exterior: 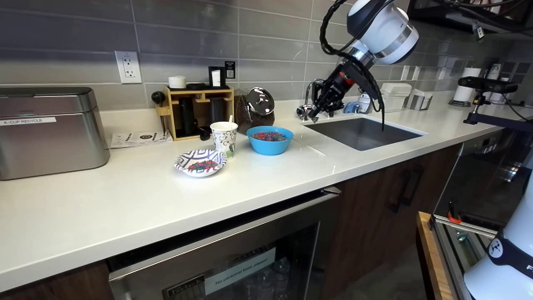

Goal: Remove the spoon from the bowl

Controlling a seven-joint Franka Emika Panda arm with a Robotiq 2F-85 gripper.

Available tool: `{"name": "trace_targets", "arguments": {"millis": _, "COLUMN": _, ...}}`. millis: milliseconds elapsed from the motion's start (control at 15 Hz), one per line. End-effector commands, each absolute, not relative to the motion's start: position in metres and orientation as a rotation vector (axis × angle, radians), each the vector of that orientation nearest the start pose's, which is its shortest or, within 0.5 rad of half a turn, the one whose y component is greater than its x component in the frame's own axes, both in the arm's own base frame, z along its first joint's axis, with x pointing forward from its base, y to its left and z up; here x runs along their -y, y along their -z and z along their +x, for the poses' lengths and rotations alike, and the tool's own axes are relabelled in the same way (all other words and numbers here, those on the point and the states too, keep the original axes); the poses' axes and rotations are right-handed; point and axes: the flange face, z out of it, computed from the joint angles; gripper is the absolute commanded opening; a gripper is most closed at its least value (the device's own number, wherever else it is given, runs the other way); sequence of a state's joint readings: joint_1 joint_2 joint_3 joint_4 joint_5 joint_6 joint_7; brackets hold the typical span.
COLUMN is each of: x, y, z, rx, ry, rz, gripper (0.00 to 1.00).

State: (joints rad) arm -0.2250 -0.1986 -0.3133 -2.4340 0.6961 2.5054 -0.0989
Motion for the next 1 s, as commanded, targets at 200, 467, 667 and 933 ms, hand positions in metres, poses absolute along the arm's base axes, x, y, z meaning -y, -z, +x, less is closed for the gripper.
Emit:
{"name": "trace_targets", "arguments": {"millis": 200, "x": 0.256, "y": -0.399, "z": 0.417, "rx": -1.223, "ry": 0.484, "rz": -2.340, "gripper": 0.01}}
{"name": "trace_targets", "arguments": {"millis": 467, "x": 0.282, "y": -0.389, "z": 0.414, "rx": -1.219, "ry": 0.449, "rz": -2.265, "gripper": 0.01}}
{"name": "trace_targets", "arguments": {"millis": 667, "x": 0.303, "y": -0.385, "z": 0.410, "rx": -1.234, "ry": 0.470, "rz": -2.173, "gripper": 0.01}}
{"name": "trace_targets", "arguments": {"millis": 933, "x": 0.319, "y": -0.364, "z": 0.410, "rx": -1.225, "ry": 0.477, "rz": -2.042, "gripper": 0.01}}
